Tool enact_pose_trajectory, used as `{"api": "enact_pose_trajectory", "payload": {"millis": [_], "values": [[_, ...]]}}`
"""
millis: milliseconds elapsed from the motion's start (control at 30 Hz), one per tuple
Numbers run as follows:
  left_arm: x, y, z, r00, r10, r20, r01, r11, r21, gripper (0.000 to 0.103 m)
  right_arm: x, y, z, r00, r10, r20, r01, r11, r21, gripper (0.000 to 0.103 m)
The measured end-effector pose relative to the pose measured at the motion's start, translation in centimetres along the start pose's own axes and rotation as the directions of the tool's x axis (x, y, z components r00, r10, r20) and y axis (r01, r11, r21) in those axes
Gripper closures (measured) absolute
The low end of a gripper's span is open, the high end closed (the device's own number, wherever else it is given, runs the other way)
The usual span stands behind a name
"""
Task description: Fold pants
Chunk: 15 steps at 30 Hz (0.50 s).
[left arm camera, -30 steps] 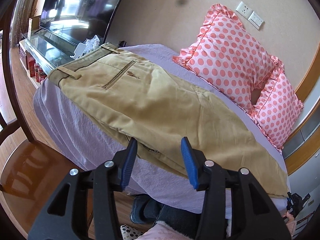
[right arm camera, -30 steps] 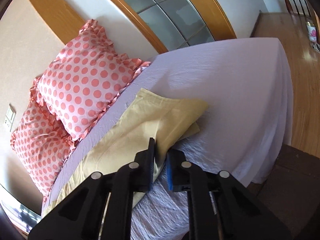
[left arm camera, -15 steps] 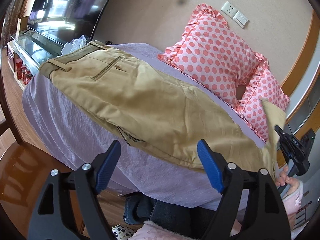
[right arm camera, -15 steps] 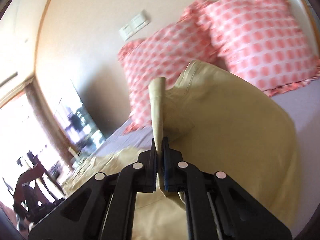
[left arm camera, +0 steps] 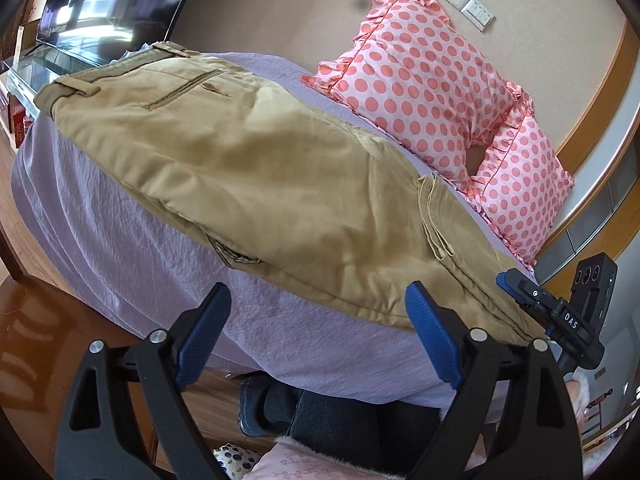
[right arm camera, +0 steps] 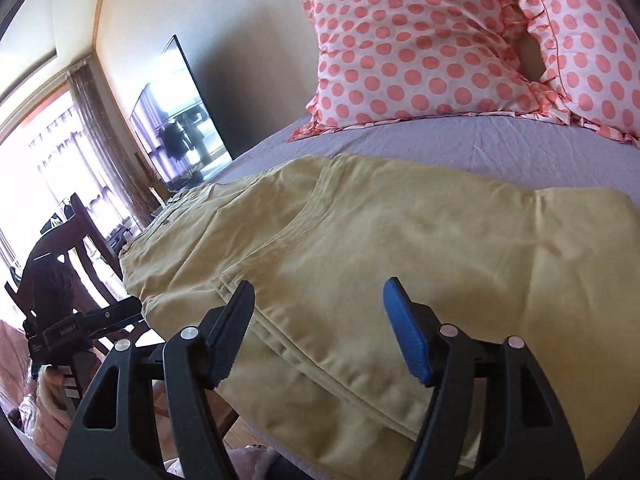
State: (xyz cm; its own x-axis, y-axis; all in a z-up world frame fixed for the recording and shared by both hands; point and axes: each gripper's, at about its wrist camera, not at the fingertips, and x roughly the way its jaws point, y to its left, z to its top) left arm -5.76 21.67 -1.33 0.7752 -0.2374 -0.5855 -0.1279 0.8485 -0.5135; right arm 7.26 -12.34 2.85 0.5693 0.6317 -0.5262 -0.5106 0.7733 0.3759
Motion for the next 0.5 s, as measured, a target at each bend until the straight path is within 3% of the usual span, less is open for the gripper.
{"api": "enact_pose_trajectory", "payload": {"millis": [167, 500], "values": [[0.4, 0.8, 1.6, 0.999, 0.002, 0.041, 0.001, 0.998, -0.06, 0.015, 0.6, 0.3, -0.7, 1.0, 0.004, -0.016, -0.003, 1.0, 0.022, 0.033], [-1.1, 3.3, 6.3, 0.987, 0.12, 0.111, -0.096, 0.975, -0.2, 0.016, 0.5, -0.2, -0.9, 1.0, 0.024, -0.007, -0.024, 0.999, 0.045, 0.032]]}}
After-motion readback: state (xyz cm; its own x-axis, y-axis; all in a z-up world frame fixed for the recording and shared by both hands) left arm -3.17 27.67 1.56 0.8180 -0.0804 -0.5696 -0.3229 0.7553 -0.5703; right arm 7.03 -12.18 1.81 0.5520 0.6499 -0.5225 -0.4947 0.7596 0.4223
